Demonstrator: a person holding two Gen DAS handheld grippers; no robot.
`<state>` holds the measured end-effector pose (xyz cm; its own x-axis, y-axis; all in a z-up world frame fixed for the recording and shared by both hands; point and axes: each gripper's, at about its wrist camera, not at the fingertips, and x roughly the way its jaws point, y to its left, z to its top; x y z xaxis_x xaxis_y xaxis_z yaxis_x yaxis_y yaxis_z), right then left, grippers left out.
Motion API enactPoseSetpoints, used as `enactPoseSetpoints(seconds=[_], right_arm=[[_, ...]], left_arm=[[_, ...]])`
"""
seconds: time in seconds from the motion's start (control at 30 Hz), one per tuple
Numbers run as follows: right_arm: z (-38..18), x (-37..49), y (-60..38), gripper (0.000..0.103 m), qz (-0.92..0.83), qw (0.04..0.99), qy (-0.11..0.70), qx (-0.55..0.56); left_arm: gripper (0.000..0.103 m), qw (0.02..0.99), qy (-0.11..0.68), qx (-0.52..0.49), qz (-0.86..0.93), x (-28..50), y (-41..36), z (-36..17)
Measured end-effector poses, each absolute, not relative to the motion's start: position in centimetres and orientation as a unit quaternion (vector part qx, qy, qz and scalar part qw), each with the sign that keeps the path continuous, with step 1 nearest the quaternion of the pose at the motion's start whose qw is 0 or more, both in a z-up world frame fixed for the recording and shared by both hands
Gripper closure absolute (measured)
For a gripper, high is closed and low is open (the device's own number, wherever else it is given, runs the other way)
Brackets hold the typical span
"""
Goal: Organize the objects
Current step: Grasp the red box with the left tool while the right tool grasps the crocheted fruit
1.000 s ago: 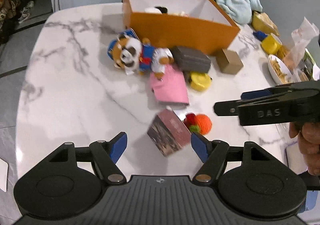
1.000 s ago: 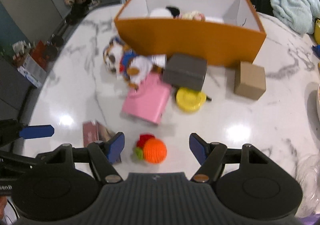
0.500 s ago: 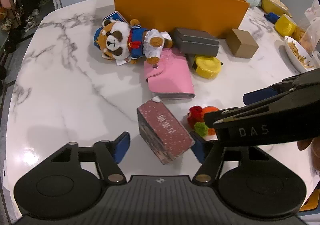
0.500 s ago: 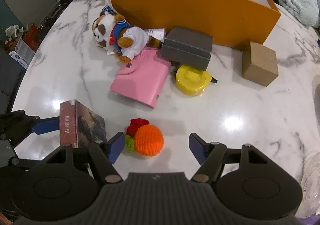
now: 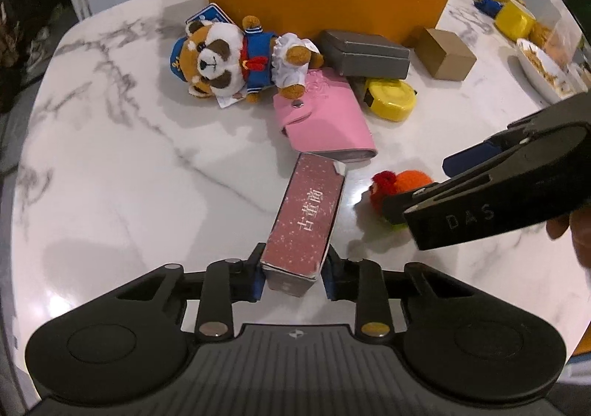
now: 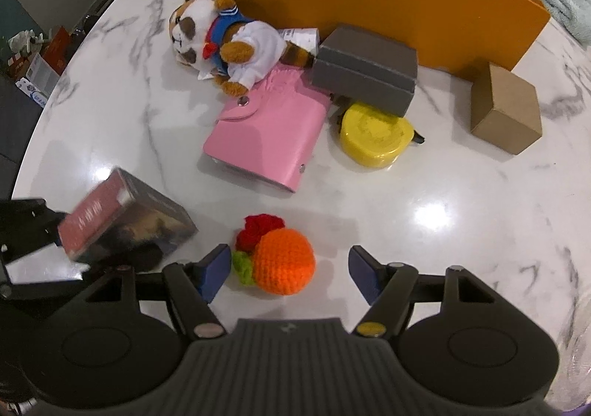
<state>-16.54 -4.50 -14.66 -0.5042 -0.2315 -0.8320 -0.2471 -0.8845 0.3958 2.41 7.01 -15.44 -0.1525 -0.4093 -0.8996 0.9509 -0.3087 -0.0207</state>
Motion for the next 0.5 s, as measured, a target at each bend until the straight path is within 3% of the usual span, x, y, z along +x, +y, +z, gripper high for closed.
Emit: enactPoseSetpoints(seconds=[0.4, 0.5], right_arm=[[-16.1, -17.7, -5.2, 0.05, 0.825, -0.011, 0.241, -0.51], [-16.2, -17.8, -5.2, 0.051, 0.827, -0.013, 0.239, -0.51]], left_arm=[[0.071, 0.463, 0.332, 0.424, -0.704, 3.5, 5.3, -16.6], [0.072, 0.464, 0.339, 0.428, -0.698, 3.5, 4.7, -17.0]])
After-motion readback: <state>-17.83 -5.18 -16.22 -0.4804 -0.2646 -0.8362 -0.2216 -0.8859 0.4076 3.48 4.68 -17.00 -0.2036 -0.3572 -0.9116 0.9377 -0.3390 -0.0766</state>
